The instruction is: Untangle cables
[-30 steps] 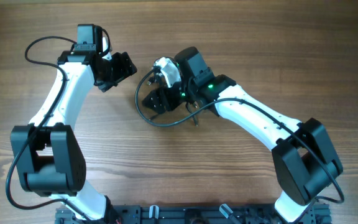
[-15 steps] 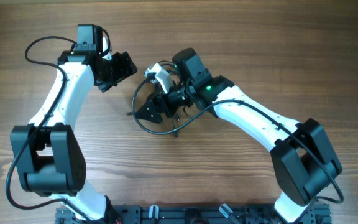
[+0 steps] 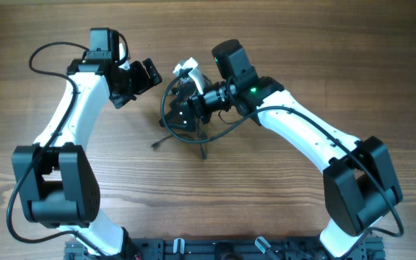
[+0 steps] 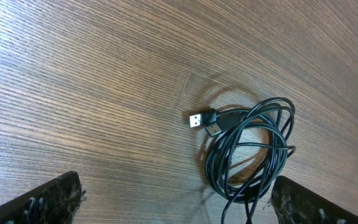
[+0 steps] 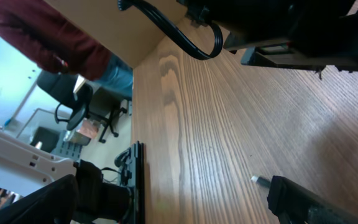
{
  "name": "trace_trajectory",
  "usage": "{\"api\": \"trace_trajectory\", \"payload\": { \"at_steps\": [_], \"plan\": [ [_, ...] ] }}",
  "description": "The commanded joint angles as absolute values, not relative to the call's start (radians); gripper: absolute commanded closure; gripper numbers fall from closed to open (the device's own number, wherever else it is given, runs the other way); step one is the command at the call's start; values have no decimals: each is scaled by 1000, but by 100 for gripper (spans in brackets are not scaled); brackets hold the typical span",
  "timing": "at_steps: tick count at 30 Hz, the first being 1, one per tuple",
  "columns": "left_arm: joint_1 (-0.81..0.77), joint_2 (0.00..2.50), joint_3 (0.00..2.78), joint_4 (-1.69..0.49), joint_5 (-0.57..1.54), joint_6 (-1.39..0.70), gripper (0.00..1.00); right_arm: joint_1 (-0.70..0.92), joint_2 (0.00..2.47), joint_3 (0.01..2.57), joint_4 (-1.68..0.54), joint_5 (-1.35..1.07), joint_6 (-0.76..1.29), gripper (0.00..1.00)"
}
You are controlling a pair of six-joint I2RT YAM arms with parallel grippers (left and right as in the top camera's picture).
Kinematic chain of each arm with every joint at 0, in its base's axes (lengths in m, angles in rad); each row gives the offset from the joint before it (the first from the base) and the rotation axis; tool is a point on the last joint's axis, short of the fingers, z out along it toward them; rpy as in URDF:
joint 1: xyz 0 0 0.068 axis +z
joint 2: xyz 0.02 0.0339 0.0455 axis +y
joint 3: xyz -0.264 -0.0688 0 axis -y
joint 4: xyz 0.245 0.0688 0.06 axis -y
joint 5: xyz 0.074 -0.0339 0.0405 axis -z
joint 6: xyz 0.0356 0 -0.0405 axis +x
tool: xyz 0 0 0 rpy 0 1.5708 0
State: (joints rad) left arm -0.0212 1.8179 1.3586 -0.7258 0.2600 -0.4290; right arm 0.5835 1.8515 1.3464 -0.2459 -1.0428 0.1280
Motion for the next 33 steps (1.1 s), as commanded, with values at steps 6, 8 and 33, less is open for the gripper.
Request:
{"api": "trace_trajectory", "payload": {
  "at_steps": [6, 8, 33],
  "plan": [
    [-26, 1829, 1360, -723, 272, -423, 0, 624, 1827, 1361, -366, -539, 196, 0],
    [-28, 1829, 1360, -723, 272, -423, 3, 607, 1827, 1361, -378, -408, 278, 0],
    [-266, 1869, 1360, -559, 0, -397, 26, 360, 1993, 1361, -494, -266, 425, 0]
  ]
}}
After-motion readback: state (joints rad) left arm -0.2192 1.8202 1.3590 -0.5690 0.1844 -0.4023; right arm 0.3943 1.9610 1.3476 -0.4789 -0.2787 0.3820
